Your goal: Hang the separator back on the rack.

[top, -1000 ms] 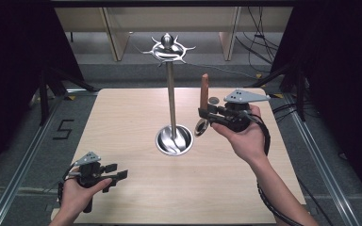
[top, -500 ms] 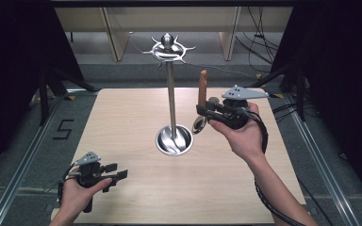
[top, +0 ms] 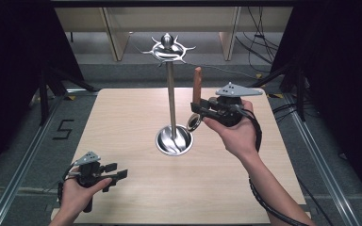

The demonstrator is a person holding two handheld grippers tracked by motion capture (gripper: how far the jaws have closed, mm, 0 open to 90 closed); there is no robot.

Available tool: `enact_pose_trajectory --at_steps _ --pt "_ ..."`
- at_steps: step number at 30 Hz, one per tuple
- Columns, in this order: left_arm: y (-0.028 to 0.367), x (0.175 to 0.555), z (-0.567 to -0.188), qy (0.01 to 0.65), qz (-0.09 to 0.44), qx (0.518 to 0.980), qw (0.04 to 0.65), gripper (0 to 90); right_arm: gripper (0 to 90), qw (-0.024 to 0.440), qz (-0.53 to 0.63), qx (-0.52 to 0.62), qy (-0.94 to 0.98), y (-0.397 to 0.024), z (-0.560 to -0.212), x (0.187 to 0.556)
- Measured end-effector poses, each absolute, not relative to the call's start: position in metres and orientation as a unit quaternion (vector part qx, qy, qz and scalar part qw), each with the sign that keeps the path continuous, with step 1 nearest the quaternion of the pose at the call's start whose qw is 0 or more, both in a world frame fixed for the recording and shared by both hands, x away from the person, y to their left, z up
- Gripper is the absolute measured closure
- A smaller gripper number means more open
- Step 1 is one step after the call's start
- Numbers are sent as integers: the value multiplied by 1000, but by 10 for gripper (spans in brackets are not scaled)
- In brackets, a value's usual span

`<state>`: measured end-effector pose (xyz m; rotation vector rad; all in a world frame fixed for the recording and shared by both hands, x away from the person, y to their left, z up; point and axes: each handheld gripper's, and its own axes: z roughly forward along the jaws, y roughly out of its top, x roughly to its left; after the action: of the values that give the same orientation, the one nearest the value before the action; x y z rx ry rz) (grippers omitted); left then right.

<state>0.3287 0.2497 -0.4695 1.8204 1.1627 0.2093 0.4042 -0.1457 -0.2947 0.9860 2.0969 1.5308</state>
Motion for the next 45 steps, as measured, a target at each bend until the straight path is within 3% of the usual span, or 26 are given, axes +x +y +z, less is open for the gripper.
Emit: enact_pose_trajectory --at_steps 45 --pt "252 328 -468 471 86 742 469 385 696 191 541 337 747 -127 -275 415"
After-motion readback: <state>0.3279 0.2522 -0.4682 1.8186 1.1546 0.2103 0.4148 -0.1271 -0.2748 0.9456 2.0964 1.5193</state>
